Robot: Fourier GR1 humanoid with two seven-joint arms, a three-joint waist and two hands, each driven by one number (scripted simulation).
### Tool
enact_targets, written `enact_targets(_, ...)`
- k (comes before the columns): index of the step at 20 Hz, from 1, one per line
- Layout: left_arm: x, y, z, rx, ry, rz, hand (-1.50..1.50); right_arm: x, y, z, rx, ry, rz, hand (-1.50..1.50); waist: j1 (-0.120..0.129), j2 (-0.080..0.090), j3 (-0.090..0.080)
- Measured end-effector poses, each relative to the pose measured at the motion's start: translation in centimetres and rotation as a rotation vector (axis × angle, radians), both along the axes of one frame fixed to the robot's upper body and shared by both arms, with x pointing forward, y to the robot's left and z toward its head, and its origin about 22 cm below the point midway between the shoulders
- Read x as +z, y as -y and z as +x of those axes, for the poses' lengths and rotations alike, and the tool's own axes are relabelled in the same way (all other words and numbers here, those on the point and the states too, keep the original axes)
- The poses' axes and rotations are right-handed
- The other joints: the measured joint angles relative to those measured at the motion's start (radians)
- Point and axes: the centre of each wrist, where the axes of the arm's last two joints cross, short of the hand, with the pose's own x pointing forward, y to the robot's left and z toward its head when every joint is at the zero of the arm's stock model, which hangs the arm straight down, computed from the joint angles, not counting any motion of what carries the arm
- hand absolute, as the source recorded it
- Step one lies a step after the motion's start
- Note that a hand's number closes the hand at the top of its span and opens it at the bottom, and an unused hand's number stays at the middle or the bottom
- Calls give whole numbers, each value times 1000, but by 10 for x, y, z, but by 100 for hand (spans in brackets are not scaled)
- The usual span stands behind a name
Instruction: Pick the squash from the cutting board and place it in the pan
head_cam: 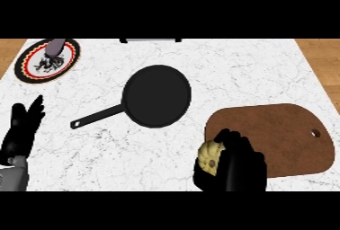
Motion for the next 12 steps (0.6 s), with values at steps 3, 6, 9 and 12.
enact_targets(3,1,4,2,-18,8,-1,0,7,-19,-15,35,82,-8,150,19,7,0)
enact_targets(6,3,12,6,-32,12,-4,0,11,-30,-14,58,138,-6,150,33,12,1)
enact_targets(9,1,12,4,-48,19,-2,0,17,-32,2,51,174,17,150,47,17,1)
enact_targets(12,1,15,6,-59,21,-4,0,18,-30,26,31,182,37,150,56,23,1)
